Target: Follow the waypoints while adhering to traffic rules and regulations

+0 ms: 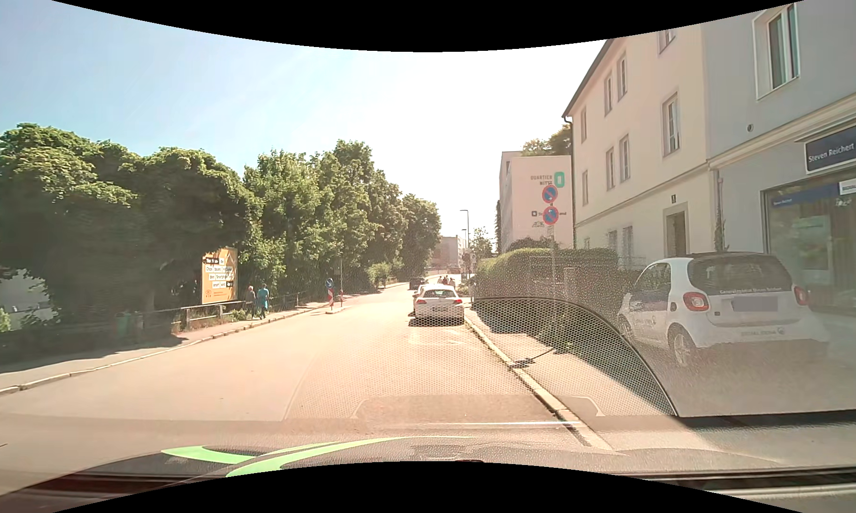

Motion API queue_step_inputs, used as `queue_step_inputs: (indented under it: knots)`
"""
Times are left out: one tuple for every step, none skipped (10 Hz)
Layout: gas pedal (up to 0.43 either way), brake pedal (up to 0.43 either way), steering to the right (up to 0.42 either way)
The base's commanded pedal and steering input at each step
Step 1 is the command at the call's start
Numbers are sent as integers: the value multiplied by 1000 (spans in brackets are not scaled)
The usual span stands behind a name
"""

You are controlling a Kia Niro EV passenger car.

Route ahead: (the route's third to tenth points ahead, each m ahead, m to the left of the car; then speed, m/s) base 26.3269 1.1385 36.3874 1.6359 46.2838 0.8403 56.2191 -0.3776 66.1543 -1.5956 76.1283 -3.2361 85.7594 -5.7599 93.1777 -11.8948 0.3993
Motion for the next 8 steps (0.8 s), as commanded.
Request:
queue_step_inputs:
  knots:
    - [0,274,-15]
    - [0,280,-15]
    - [0,280,-15]
    - [0,280,-15]
    - [0,280,-15]
    - [0,280,-15]
    - [0,280,-15]
    - [0,287,-15]
